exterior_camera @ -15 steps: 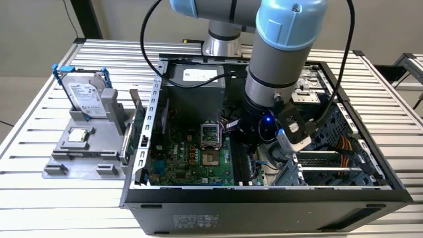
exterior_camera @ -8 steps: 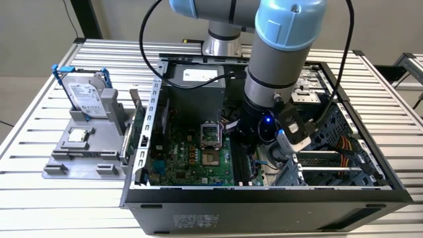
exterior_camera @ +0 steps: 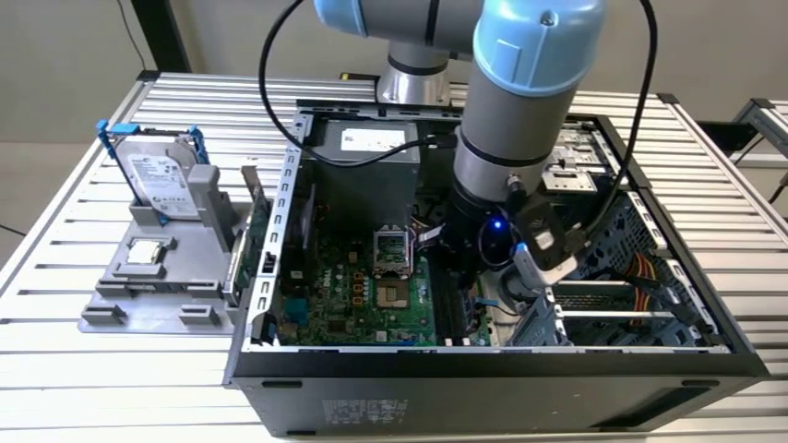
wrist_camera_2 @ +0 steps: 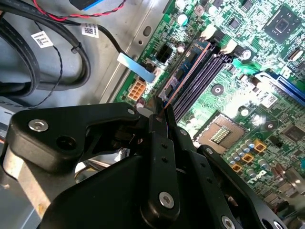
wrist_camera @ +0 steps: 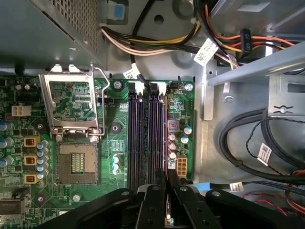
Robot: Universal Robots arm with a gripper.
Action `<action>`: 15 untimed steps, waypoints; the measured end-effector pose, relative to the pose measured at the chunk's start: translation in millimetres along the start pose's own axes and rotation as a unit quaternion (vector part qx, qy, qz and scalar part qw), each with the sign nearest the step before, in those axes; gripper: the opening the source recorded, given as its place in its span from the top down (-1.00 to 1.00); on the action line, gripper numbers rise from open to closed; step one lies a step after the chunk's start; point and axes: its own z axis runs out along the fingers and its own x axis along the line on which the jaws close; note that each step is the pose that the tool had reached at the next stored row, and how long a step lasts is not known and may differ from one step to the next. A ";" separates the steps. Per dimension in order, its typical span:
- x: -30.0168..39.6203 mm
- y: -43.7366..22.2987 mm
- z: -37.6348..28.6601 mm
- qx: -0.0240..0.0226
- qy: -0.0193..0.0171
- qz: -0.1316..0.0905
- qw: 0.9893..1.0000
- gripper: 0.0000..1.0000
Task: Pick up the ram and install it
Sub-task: 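Insert the ram into the slot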
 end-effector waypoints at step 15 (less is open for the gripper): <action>2.3 0.4 5.6 0.001 0.000 0.011 1.000 1.00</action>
